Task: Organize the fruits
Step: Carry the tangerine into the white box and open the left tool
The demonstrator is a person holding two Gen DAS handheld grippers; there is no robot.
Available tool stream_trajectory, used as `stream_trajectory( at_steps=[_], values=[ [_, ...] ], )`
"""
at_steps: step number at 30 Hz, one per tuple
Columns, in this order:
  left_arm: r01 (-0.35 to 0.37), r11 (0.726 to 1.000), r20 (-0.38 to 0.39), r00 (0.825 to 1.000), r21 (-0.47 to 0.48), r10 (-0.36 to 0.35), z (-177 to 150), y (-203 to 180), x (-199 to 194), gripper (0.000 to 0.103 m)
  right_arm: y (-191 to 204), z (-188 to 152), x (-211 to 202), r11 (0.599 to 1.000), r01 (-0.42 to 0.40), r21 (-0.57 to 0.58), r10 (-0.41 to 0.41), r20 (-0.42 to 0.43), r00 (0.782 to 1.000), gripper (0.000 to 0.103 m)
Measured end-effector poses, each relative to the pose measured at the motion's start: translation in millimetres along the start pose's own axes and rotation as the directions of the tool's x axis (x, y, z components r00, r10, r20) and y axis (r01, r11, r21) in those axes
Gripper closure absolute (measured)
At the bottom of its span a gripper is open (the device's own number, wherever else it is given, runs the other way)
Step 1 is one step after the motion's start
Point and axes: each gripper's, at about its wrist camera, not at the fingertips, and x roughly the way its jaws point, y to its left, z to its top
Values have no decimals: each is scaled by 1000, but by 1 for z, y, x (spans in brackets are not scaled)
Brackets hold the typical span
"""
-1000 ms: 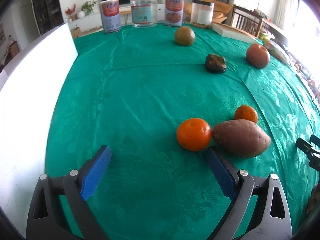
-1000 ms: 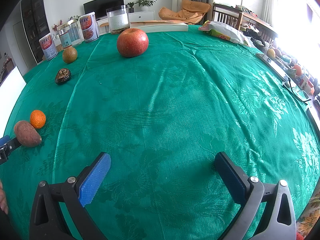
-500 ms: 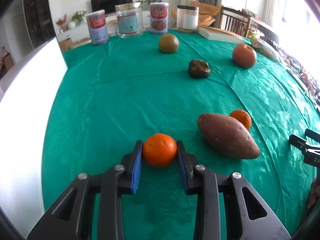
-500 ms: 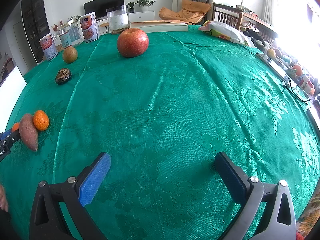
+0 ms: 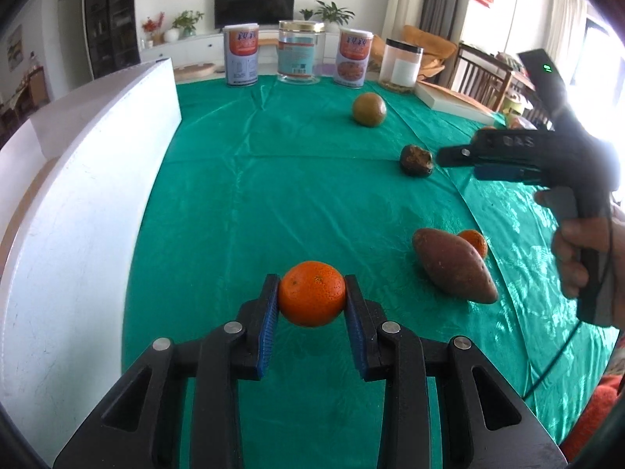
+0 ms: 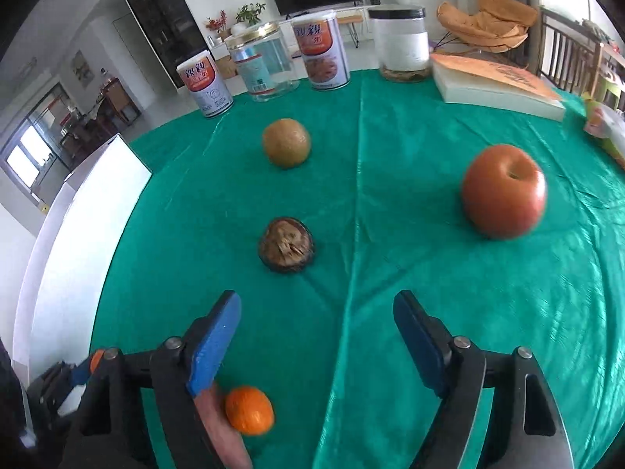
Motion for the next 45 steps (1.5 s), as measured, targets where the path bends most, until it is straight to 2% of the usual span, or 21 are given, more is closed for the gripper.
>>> stream_trajectory(
  at_steps=[3, 4, 5, 6, 8, 11, 15, 18, 21, 23, 25, 27, 29, 33, 37, 39, 40, 42, 44, 45],
  values=[
    [-4, 1000, -4, 1000, -4, 4, -3, 3, -4, 71, 11, 16, 28, 1000, -10, 12, 10, -25, 1000, 25],
    [-4, 1000, -7, 1000, -8, 4, -4, 4, -4, 71, 15, 17, 35, 1000, 10, 0, -10, -42, 999, 33],
    [-6, 1000, -10, 1000, -11, 6, -5, 6, -5, 71, 18, 18, 37, 998, 53, -21, -54, -34, 998, 48],
    [-8, 1000, -12, 1000, -15, 8, -5, 7, -5, 71, 22, 19, 38, 998, 64, -30, -65, -42, 997, 59],
    [-9, 1000, -15, 1000, -29, 8, -5, 11, -5, 71, 19, 16, 34, 1000, 29, -2, -29, -54, 998, 59],
    [23, 998, -16, 1000, -59, -24, -7, 13, -12, 71, 12, 5, 6, 1000, 9, 14, -9, -19, 1000, 59],
    [148, 984, -4, 989, -95, -149, -4, 7, -48, 71, 11, -17, -43, 999, -35, 23, 35, -13, 999, 59],
    [239, 965, 44, 971, -105, -236, -1, 9, -94, 71, 39, -35, -74, 993, -117, -28, 116, -32, 993, 59],
    [272, 952, 103, 960, -140, -259, 2, 34, -139, 71, 100, -49, -93, 964, -230, -129, 224, -66, 972, 59],
    [234, 957, 134, 968, -171, -212, 5, 59, -163, 71, 152, -58, -102, 929, -299, -218, 287, -86, 954, 59],
    [163, 962, 148, 980, -218, -133, 4, 92, -179, 71, 204, -65, -109, 883, -365, -295, 349, -107, 931, 59],
    [55, 964, 137, 990, -260, -19, 1, 126, -186, 71, 250, -74, -110, 833, -425, -354, 400, -145, 905, 59],
    [-50, 949, 92, 992, -310, 83, -6, 160, -183, 71, 290, -85, -104, 794, -458, -400, 418, -188, 889, 59],
    [-221, 902, -10, 972, -371, 234, -29, 213, -169, 71, 344, -108, -81, 757, -441, -483, 367, -244, 898, 59],
    [-310, 859, -90, 950, -408, 300, -52, 244, -155, 71, 371, -124, -55, 741, -392, -545, 293, -262, 919, 59],
    [-342, 845, -118, 939, -411, 322, -58, 252, -148, 70, 377, -127, -45, 741, -382, -552, 271, -275, 922, 59],
    [-353, 838, -125, 935, -416, 332, -60, 254, -146, 66, 379, -128, -41, 744, -378, -551, 266, -274, 924, 58],
    [-357, 832, -119, 933, -424, 339, -61, 253, -146, 40, 376, -123, -40, 755, -383, -533, 283, -262, 923, 49],
    [-357, 831, -88, 931, -426, 355, -57, 247, -149, 27, 368, -116, -50, 767, -387, -512, 316, -223, 922, 45],
    [-349, 837, -65, 932, -422, 356, -54, 242, -152, 27, 361, -112, -58, 773, -380, -509, 326, -195, 925, 45]
  ],
)
